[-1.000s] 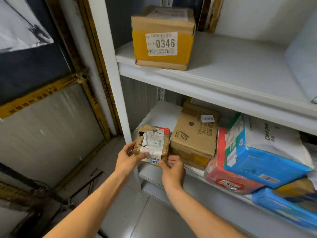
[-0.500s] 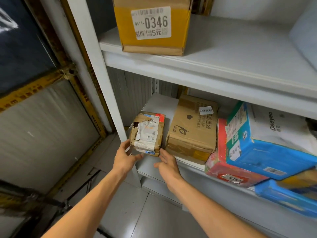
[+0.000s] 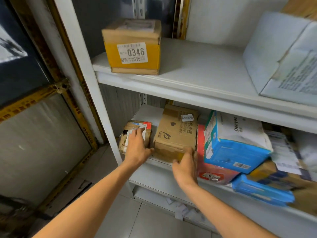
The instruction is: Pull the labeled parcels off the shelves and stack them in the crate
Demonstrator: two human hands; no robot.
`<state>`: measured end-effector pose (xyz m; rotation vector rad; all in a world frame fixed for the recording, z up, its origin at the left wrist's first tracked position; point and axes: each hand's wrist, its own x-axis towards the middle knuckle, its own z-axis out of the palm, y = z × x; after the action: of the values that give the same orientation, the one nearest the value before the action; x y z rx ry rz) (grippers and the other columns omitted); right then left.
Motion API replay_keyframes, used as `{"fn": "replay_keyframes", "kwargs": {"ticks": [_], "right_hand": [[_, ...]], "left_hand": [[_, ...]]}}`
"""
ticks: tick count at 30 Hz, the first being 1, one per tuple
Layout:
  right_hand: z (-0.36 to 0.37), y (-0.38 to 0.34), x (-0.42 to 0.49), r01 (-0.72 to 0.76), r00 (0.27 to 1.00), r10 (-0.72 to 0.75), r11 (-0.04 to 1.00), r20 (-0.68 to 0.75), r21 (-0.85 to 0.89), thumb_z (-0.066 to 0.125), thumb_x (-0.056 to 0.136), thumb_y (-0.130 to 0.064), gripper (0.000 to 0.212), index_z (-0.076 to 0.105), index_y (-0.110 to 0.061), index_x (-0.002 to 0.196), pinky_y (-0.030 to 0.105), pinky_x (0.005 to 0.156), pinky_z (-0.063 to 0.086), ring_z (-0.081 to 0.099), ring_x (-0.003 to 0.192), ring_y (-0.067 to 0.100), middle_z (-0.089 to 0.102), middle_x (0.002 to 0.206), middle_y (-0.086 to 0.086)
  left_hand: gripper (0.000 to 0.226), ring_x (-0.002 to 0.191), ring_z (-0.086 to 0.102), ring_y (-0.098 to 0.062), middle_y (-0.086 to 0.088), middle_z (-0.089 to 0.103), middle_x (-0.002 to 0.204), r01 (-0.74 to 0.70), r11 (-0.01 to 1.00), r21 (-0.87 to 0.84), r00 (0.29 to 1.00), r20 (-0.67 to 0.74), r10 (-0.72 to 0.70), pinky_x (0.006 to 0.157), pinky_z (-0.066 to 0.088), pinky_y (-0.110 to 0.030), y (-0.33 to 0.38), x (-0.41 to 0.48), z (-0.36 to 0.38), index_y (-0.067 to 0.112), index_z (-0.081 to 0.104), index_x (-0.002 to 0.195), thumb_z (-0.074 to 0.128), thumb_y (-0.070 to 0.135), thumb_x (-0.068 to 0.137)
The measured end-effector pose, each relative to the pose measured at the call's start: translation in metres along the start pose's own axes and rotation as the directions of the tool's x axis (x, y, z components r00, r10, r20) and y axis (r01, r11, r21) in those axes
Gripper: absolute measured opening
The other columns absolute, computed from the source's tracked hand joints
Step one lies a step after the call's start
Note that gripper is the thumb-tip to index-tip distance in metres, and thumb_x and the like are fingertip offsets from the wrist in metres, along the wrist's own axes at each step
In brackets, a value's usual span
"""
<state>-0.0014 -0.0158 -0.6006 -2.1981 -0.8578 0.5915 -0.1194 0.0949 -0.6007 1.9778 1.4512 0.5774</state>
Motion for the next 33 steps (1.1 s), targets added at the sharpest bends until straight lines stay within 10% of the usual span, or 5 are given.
{"fn": "replay_keyframes", "kwargs": {"ticks": [6, 20, 33], "right_hand": [[-0.018, -0.004, 0.018, -0.039, 0.998, 0.045, 0.992, 0.049, -0.124, 0.059, 0.083, -0.003, 0.072, 0.024, -0.002, 0.146, 0.032, 0.117, 0.020, 0.022, 0.141, 0.030, 0.025, 0.151, 0.014], [-0.017, 0.019, -0.013, -0.190, 0.979, 0.184, 0.980, 0.088, 0.060, 0.064, 0.091, -0.024, 0.042, 0.048, -0.005, 0.125, 0.041, 0.112, 0.034, 0.028, 0.135, 0.032, 0.031, 0.139, 0.013], [-0.046, 0.040, -0.039, -0.162, 0.976, 0.113, 0.948, 0.188, 0.274, 0.076, 0.073, 0.003, 0.055, 0.038, -0.017, 0.109, 0.030, 0.076, 0.044, 0.054, 0.099, 0.020, 0.056, 0.111, 0.004]], "left_hand": [[0.082, 0.123, 0.050, -0.026, -0.007, 0.051, 0.132, -0.018, 1.000, -0.017, 0.964, 0.264, 0.022, 0.104, 0.041, -0.033, 0.021, 0.017, 0.019, 0.009, 0.039, 0.140, 0.081, 0.010, 0.070], [0.077, 0.116, 0.053, -0.026, -0.007, 0.050, 0.127, 0.176, 0.977, -0.119, 0.979, 0.126, -0.160, 0.101, 0.047, -0.042, 0.000, -0.043, 0.017, 0.015, 0.044, 0.139, 0.075, 0.049, 0.077], [0.053, 0.095, 0.062, -0.019, -0.004, 0.061, 0.107, 0.287, 0.857, -0.429, 0.958, 0.146, -0.248, 0.075, 0.059, -0.038, 0.008, -0.104, -0.005, 0.008, 0.050, 0.106, 0.084, 0.001, 0.067]]}}
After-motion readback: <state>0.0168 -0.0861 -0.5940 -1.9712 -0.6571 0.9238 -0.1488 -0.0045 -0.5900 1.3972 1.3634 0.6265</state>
